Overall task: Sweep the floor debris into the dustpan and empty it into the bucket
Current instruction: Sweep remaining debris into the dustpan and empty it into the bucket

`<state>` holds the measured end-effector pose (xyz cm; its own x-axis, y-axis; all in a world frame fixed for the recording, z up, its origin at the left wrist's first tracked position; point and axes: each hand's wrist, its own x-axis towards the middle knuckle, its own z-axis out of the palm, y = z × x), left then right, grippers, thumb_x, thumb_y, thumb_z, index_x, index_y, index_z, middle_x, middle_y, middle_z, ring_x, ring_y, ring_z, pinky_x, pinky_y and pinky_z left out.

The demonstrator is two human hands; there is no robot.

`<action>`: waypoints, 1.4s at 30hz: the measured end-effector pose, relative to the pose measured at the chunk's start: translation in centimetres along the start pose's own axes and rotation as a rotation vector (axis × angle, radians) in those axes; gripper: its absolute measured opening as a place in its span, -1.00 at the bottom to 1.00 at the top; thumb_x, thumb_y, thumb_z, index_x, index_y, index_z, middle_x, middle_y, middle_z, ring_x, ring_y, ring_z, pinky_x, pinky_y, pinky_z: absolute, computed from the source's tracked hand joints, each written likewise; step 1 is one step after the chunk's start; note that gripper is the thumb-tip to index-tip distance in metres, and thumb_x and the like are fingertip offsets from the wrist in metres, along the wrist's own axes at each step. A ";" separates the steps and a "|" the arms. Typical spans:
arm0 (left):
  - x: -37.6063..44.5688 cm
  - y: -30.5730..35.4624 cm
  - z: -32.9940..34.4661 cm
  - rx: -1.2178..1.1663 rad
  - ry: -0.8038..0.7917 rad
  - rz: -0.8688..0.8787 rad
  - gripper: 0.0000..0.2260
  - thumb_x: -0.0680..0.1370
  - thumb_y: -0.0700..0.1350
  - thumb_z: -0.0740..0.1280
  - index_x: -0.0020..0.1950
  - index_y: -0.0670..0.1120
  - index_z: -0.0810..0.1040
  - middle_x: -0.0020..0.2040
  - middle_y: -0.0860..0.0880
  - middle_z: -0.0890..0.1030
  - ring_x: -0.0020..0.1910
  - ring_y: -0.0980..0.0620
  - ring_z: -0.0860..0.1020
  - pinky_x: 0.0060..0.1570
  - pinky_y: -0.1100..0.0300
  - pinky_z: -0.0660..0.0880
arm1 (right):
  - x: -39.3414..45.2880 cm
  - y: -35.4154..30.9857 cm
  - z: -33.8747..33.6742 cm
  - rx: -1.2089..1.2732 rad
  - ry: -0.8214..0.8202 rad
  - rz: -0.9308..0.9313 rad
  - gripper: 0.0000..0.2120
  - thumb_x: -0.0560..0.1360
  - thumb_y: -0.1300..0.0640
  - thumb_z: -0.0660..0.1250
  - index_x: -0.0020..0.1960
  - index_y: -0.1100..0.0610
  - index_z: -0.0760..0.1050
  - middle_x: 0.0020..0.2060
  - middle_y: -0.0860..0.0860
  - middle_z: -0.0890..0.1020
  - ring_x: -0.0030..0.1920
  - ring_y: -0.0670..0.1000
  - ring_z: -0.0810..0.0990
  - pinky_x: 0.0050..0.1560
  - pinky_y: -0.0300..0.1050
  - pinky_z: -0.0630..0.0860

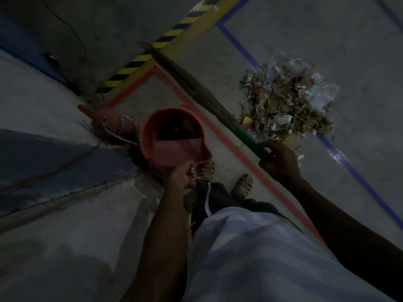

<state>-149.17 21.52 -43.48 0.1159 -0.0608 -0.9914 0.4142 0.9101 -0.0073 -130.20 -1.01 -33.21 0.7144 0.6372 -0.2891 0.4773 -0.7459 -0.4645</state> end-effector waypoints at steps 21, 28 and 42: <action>-1.4 -1.5 22.6 0.418 0.132 0.261 -0.72 0.57 -0.09 0.32 -0.35 -0.05 0.41 -0.57 0.07 0.33 -0.64 0.16 0.24 -0.63 0.37 0.20 | -1.9 20.9 -5.8 0.284 0.183 0.467 -0.50 0.28 0.24 0.54 0.22 0.12 0.61 0.10 0.11 0.66 -0.02 0.12 0.63 -0.02 -0.03 0.55; 5.2 -4.7 30.5 0.324 0.218 0.251 -0.69 0.58 -0.06 0.29 -0.36 -0.02 0.37 -0.58 0.07 0.33 -0.67 0.14 0.25 -0.59 0.40 0.21 | 1.3 30.7 -4.6 0.293 0.001 0.533 -0.51 0.29 0.21 0.52 0.22 0.14 0.62 0.14 0.11 0.65 0.11 0.12 0.61 0.10 -0.02 0.54; 21.8 -11.7 32.9 0.209 0.357 0.116 -0.67 0.61 -0.09 0.28 -0.34 -0.03 0.32 -0.65 0.09 0.29 -0.71 0.17 0.22 -0.65 0.39 0.16 | 9.5 41.3 10.9 0.199 -0.553 0.460 -0.54 0.34 0.11 0.48 0.25 0.05 0.61 0.11 0.06 0.66 0.11 0.12 0.62 0.09 -0.01 0.56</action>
<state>-121.81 -3.92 -60.68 -0.1323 0.2161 -0.9674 0.5948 0.7980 0.0969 -109.25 -23.63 -64.24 0.4328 0.3127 -0.8455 0.0531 -0.9451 -0.3224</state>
